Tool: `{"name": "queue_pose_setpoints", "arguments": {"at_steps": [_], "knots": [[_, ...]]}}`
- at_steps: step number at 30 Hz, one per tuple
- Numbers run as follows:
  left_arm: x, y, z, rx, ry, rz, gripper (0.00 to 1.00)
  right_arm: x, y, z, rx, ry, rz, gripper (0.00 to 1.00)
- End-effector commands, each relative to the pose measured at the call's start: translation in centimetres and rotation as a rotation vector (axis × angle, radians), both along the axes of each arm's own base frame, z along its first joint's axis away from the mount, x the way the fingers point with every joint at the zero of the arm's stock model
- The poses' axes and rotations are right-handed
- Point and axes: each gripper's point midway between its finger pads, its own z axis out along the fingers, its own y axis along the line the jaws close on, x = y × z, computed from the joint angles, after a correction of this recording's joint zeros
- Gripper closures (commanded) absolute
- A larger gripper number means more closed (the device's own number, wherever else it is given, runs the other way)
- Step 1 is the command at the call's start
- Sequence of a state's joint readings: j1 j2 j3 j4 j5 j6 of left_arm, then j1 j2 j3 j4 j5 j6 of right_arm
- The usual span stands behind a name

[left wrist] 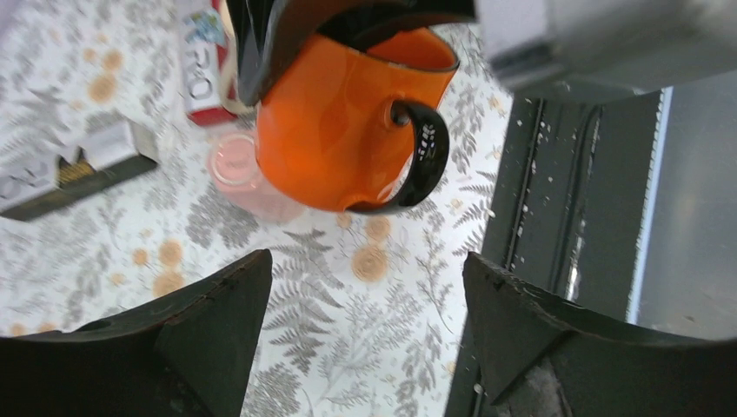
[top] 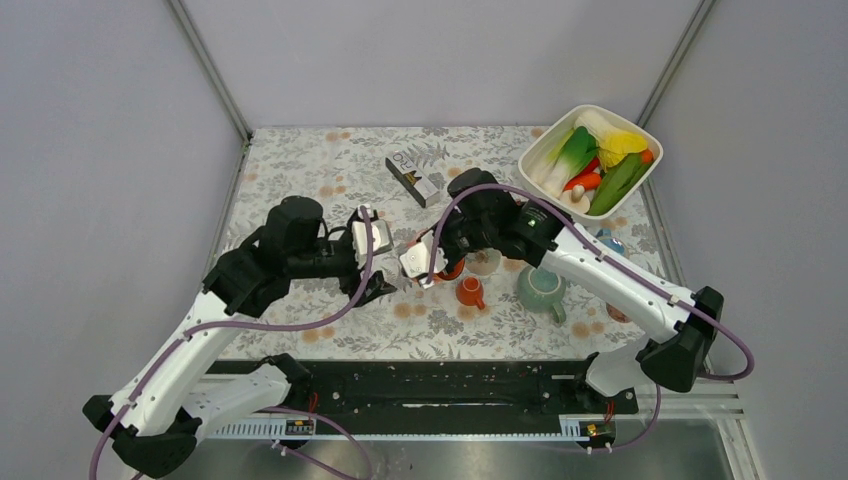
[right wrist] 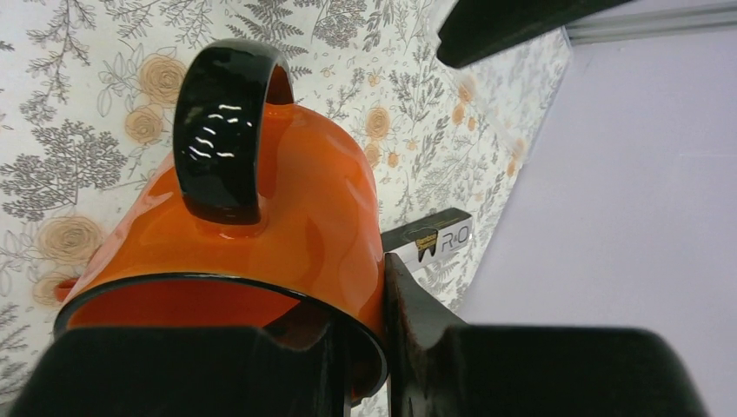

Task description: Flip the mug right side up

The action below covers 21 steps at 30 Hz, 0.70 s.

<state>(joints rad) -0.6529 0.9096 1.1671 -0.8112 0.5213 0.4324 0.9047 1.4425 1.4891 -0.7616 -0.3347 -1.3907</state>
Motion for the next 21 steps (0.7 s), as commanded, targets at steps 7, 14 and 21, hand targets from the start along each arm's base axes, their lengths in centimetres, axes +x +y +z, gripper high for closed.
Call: {"name": "queue_pose_setpoints", "arguments": {"at_steps": [7,14,21], "knots": [[0.3,1.2,5.7,-0.203,0.004,0.197,0.05,4.2,3.1,7.8,0.272,0.238,-0.427,1.00],[4.3,6.2,9.1,-0.237,-0.128,0.572,0.05,8.7,3.7,9.5,0.530,0.523,-0.979,1.00],[8.5,6.0,9.9,-0.288,-0.126,0.743,0.01,10.2,4.3,9.5,0.789,0.755,-1.273,1.00]]}}
